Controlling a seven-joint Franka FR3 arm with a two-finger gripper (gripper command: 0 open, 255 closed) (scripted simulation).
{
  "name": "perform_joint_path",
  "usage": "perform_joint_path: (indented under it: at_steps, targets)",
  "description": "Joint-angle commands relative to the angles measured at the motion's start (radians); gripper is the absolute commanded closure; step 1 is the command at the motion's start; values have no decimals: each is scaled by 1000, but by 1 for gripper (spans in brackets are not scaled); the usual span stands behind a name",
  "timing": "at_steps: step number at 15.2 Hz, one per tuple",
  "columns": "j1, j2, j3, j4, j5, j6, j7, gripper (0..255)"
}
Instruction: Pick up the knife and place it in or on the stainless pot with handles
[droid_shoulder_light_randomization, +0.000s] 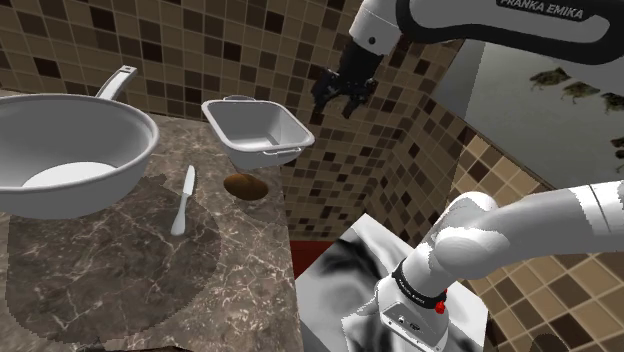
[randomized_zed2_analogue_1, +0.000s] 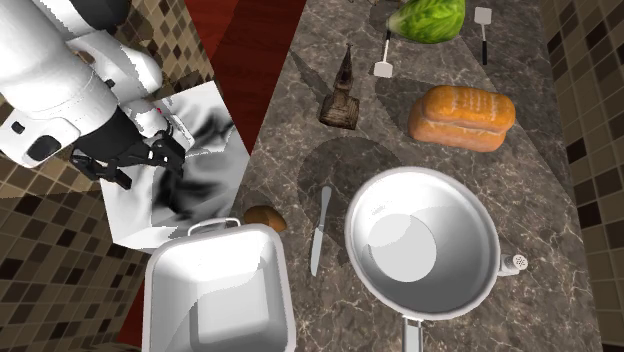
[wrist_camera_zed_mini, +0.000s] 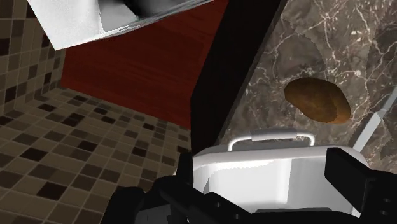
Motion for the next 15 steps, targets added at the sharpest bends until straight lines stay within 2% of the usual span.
perform_joint_path:
  at_steps: [1, 8, 15]
  targets:
    - [3, 48, 45, -5, 16, 44, 66, 0]
    - [-1, 258, 185, 61, 28, 153, 281, 0]
    - [-8, 521, 303, 197, -38, 234, 516, 0]
